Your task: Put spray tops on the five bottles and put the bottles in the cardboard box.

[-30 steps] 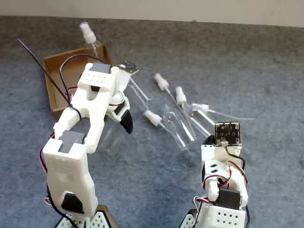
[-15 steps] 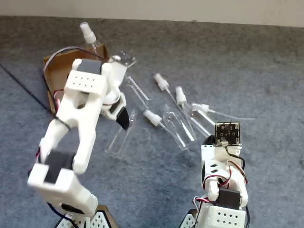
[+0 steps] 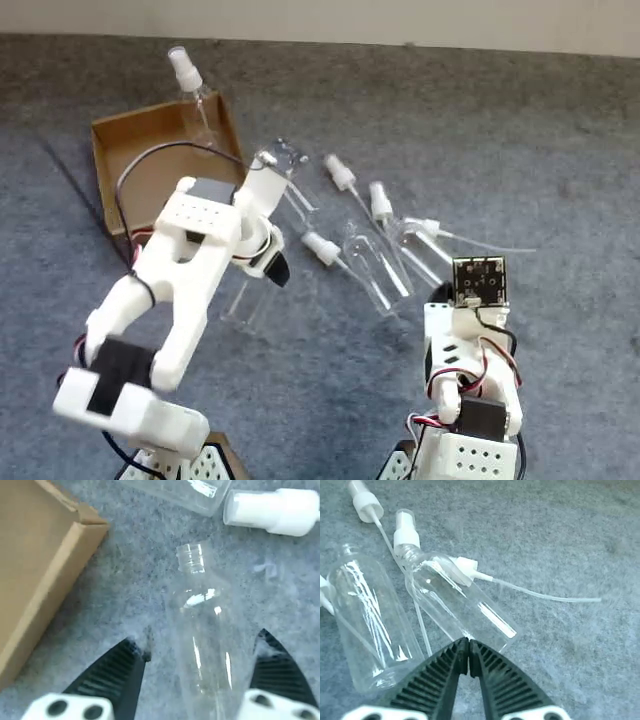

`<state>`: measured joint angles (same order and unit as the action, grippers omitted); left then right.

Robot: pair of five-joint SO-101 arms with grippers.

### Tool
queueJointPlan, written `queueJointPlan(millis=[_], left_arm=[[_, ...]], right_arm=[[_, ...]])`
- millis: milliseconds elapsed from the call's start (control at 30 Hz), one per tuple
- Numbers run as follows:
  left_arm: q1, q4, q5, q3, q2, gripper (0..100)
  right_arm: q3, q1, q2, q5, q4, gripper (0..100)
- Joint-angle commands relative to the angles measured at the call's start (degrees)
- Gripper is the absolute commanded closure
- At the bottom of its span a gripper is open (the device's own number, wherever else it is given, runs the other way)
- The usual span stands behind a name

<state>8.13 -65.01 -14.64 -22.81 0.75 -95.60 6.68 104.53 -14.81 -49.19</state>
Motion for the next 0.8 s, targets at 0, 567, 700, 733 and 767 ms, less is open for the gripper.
queueJointPlan(millis=[0,567,700,733,767], left_arm=[[0.57,2.29,-0.18,4.88,6.9,73],[0.75,1.67,-0.35,8.92,13.67,91],[1.54,-0.53,-0.18,9.45,10.51,90],[1.8,-0.53,-0.18,9.01,8.92,90],[1.98,-1.05,-0.09,8.84,7.08,91]], right_arm=[[-3.91,0.57,0.92,-0.26,2.42,99.1],[-3.91,0.57,0.92,-0.18,2.51,99.1],[-3.56,0.57,0.92,-0.18,2.33,99.1],[-3.47,0.75,0.92,-0.18,2.33,99.1],[-3.38,0.84,0.92,-0.18,1.89,99.1]])
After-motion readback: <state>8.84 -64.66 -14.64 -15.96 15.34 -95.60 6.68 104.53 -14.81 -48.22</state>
